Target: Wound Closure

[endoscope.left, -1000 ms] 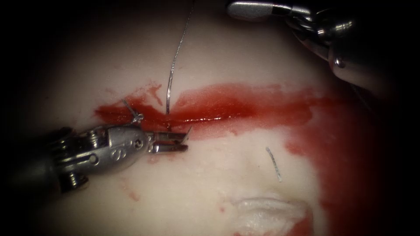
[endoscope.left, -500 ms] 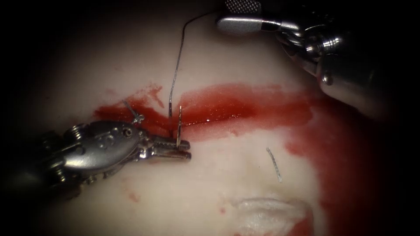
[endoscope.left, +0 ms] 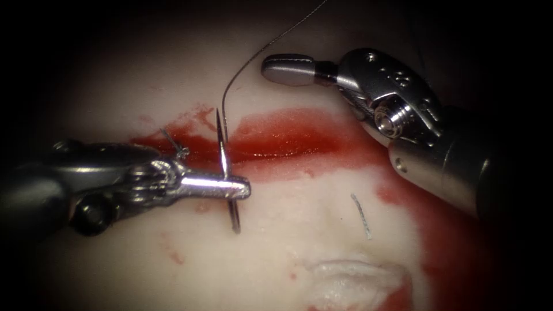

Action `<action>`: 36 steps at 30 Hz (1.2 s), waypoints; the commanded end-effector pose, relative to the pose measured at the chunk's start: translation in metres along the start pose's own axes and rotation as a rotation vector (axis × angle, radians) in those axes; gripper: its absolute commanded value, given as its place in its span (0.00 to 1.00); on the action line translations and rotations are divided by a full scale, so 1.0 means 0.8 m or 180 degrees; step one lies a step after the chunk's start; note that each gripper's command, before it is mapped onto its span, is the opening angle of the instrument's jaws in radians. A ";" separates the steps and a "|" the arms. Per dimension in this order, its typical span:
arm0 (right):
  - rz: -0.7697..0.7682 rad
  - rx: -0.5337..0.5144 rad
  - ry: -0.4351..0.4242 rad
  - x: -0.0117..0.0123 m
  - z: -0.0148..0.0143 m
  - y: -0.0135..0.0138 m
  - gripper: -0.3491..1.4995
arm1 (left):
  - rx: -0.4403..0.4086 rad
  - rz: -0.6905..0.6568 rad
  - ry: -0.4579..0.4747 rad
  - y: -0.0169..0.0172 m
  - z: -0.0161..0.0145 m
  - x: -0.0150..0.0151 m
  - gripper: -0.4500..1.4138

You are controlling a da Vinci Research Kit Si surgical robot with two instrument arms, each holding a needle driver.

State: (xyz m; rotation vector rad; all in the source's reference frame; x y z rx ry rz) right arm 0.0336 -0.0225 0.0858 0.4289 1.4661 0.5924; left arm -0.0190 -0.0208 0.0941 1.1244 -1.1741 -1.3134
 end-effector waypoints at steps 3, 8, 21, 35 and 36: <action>-0.0033 0.0115 -0.0096 -0.0007 0.0034 -0.0002 0.00 | 0.0113 -0.0206 -0.0045 -0.0018 -0.0004 -0.0024 0.00; -0.0100 0.0435 -0.0230 -0.0031 0.0057 -0.0017 0.00 | 0.0552 -0.0397 -0.0266 -0.0046 -0.0028 -0.0045 0.00; -0.0197 0.1185 -0.0824 -0.0062 0.0088 -0.0054 0.00 | 0.1184 -0.0400 -0.0675 -0.0062 -0.0073 -0.0087 0.00; 0.0167 0.1804 -0.1266 -0.0066 0.0094 -0.0134 0.00 | 0.1053 0.0016 -0.1132 -0.0037 -0.0120 -0.0122 0.00; 0.0167 0.1804 -0.1266 -0.0066 0.0094 -0.0134 0.00 | 0.1053 0.0016 -0.1132 -0.0037 -0.0120 -0.0122 0.00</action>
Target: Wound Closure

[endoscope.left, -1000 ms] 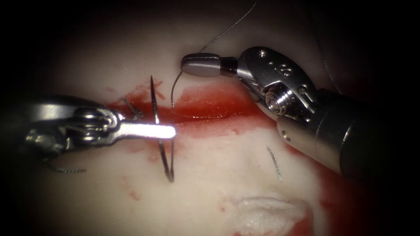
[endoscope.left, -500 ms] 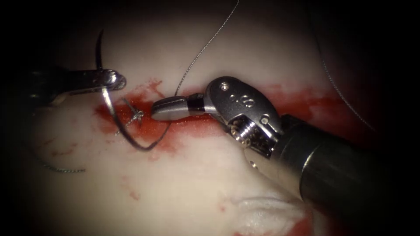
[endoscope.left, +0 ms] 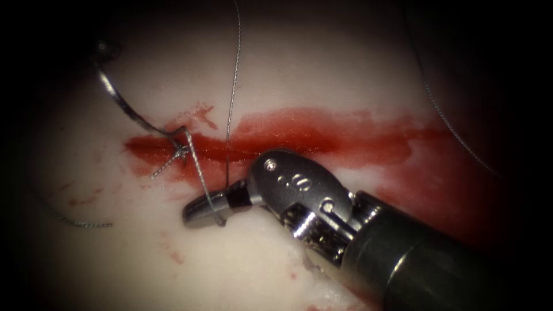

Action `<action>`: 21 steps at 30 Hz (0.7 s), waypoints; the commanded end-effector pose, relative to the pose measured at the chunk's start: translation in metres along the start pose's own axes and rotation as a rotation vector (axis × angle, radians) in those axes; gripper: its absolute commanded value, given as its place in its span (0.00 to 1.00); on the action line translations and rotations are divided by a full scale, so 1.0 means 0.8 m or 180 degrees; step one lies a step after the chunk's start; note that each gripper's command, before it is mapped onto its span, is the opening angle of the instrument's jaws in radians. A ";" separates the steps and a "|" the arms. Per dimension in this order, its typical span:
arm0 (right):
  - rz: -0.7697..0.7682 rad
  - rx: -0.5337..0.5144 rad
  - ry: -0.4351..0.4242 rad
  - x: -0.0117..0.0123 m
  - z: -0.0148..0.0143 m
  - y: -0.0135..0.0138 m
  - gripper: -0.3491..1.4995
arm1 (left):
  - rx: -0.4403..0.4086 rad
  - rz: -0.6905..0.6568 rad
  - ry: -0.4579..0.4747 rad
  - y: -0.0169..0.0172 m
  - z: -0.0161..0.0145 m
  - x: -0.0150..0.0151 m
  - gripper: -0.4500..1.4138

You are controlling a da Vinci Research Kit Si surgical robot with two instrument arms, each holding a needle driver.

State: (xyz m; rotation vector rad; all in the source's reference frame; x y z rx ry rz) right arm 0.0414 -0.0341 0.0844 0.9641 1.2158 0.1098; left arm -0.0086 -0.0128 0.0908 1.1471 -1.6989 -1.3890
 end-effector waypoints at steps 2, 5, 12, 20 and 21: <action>0.0125 0.0171 0.0037 0.0012 0.0004 -0.0005 0.00 | -0.0037 0.0123 -0.0064 0.0000 0.0004 -0.0020 0.00; 0.0283 0.0306 0.0106 0.0016 -0.0003 -0.0016 0.00 | -0.0135 0.0324 -0.0113 0.0007 -0.0010 -0.0031 0.00; 0.1006 0.0502 0.0077 0.0006 -0.0035 -0.0047 0.00 | -0.0745 0.1063 0.0058 0.0022 -0.0047 -0.0058 0.00; 0.1478 0.0493 -0.0134 -0.0012 -0.0072 -0.0070 0.00 | -0.1422 0.1496 0.0214 0.0044 -0.0098 -0.0089 0.00; 0.1550 0.0487 -0.0174 -0.0013 -0.0081 -0.0074 0.00 | -0.1545 0.1523 0.0238 0.0045 -0.0104 -0.0092 0.00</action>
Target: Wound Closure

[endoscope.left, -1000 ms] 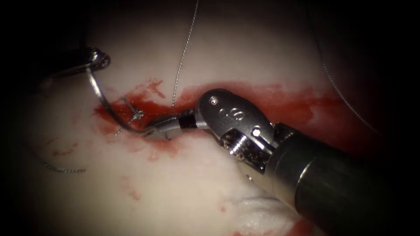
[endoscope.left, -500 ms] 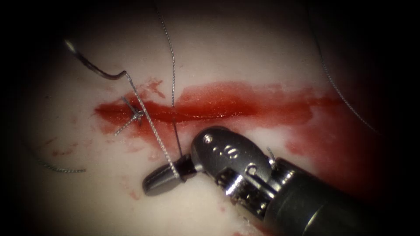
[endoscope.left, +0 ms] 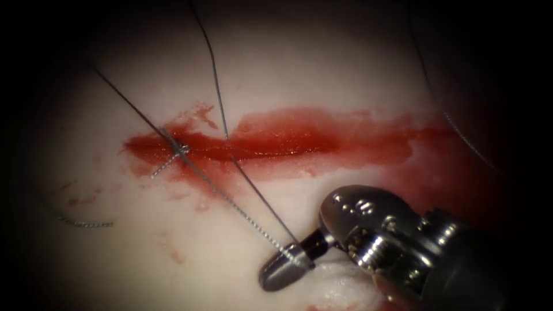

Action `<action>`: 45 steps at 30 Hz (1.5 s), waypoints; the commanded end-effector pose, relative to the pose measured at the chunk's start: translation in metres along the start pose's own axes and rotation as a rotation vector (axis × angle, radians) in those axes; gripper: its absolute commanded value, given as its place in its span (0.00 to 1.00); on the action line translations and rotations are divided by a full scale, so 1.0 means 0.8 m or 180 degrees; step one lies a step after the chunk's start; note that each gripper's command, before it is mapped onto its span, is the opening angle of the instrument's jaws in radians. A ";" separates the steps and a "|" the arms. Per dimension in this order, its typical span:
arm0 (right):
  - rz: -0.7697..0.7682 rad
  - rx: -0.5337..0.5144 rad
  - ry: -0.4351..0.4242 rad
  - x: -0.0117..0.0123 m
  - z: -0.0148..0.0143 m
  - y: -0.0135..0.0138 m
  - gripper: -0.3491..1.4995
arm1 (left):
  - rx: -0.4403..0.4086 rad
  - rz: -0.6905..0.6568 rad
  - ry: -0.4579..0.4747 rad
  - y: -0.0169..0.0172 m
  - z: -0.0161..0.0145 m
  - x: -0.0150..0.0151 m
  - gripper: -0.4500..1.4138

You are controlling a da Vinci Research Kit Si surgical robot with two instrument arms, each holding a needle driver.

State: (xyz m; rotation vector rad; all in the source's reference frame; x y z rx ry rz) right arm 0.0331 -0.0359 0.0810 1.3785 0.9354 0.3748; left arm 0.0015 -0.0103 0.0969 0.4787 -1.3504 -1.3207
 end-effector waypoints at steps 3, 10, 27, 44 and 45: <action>0.0206 -0.0056 -0.0136 0.0004 -0.0030 -0.0009 0.00 | -0.0295 0.0226 0.0082 0.0008 -0.0001 -0.0019 0.00; 0.0763 -0.0197 -0.0574 -0.0032 -0.0068 -0.0041 0.00 | -0.0890 0.0448 0.0060 0.0019 -0.0022 -0.0033 0.00; -0.2889 -0.0837 -0.0301 0.0089 -0.0062 0.0036 0.59 | -0.0348 0.0303 0.0388 -0.0033 0.0015 -0.0007 0.00; -0.4019 -0.2104 -0.1128 0.0126 -0.0009 0.0093 0.76 | -0.0216 0.0334 0.0478 -0.0039 0.0025 0.0001 0.00; -0.4023 -0.2081 -0.1146 0.0124 -0.0007 0.0094 0.75 | -0.0214 0.0334 0.0479 -0.0039 0.0025 0.0001 0.00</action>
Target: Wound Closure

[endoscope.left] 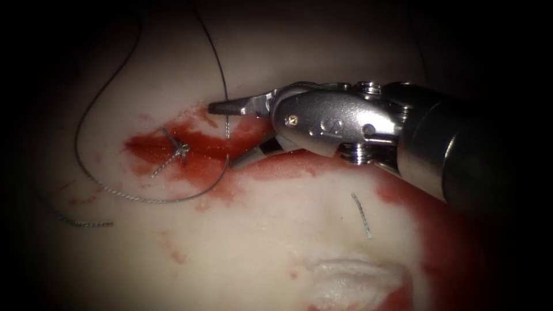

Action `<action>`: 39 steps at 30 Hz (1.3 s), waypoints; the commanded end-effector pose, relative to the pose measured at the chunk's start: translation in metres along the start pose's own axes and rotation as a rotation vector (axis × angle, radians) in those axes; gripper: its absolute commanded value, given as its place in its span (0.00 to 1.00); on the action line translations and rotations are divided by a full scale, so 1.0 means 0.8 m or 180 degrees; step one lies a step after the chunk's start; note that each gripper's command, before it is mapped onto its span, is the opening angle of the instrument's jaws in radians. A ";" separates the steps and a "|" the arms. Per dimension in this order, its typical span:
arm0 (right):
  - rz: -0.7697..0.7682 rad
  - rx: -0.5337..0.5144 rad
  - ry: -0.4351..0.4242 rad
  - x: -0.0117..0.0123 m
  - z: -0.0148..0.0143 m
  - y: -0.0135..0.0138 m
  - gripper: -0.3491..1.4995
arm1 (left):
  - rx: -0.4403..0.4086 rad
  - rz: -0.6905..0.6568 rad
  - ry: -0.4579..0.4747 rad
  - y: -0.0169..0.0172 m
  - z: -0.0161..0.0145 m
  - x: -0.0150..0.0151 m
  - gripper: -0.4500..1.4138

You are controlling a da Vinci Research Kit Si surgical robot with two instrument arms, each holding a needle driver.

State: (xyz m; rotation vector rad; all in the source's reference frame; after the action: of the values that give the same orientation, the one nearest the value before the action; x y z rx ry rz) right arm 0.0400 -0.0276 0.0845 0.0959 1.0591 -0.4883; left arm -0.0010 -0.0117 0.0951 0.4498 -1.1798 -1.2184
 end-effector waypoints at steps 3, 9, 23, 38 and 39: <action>-0.0041 0.0074 0.0038 -0.0001 0.0011 0.0007 0.74 | 0.0013 0.0013 -0.0017 -0.0002 0.0009 -0.0015 0.00; -0.0104 0.0406 0.0215 0.0004 0.0014 -0.0005 0.69 | 0.0020 0.0015 -0.0013 -0.0001 0.0009 -0.0015 0.00; -0.0279 0.0500 -0.0031 -0.0027 0.0060 -0.0032 0.33 | 0.0033 0.0013 -0.0015 -0.0002 0.0008 -0.0016 0.00; 0.1654 0.1303 -0.0164 0.0005 0.0011 -0.0049 0.00 | 0.0039 0.0013 -0.0011 -0.0002 0.0008 -0.0016 0.00; 0.1971 0.1532 -0.0230 0.0010 0.0004 -0.0063 0.00 | 0.0040 0.0013 -0.0010 -0.0002 0.0008 -0.0016 0.00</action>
State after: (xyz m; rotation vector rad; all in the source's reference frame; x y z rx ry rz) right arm 0.0367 -0.0337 0.0848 0.9053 0.6919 -0.1154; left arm -0.0010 -0.0117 0.0950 0.4621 -1.1841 -1.2141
